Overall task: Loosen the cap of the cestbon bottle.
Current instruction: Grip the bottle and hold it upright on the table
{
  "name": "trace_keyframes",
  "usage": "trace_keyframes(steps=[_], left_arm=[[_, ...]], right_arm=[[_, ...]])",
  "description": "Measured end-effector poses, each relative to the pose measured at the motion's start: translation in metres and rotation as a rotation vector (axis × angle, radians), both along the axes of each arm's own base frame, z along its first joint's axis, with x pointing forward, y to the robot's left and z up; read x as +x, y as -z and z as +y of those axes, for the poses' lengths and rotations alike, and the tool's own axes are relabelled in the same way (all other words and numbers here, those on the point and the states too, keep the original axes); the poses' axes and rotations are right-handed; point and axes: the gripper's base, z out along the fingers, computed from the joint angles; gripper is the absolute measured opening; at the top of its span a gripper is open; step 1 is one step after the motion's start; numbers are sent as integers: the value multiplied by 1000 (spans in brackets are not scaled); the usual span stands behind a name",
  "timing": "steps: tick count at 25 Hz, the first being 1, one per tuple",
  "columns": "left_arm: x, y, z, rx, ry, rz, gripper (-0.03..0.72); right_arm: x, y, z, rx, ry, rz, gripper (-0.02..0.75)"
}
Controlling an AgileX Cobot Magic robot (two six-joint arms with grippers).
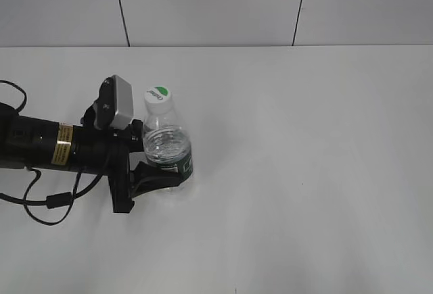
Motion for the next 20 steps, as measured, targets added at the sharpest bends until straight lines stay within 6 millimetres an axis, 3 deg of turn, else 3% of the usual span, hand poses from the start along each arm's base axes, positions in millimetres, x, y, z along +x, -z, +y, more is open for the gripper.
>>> trace_keyframes(steps=[6, 11, 20], left_arm=[[4, -4, 0, -28, -58, 18, 414], [21, -17, -10, -37, -37, -13, 414], [48, -52, -71, -1, 26, -164, 414]], right_arm=[[0, 0, 0, 0, 0, 0, 587], [0, 0, 0, 0, 0, 0, 587], [0, 0, 0, 0, 0, 0, 587]])
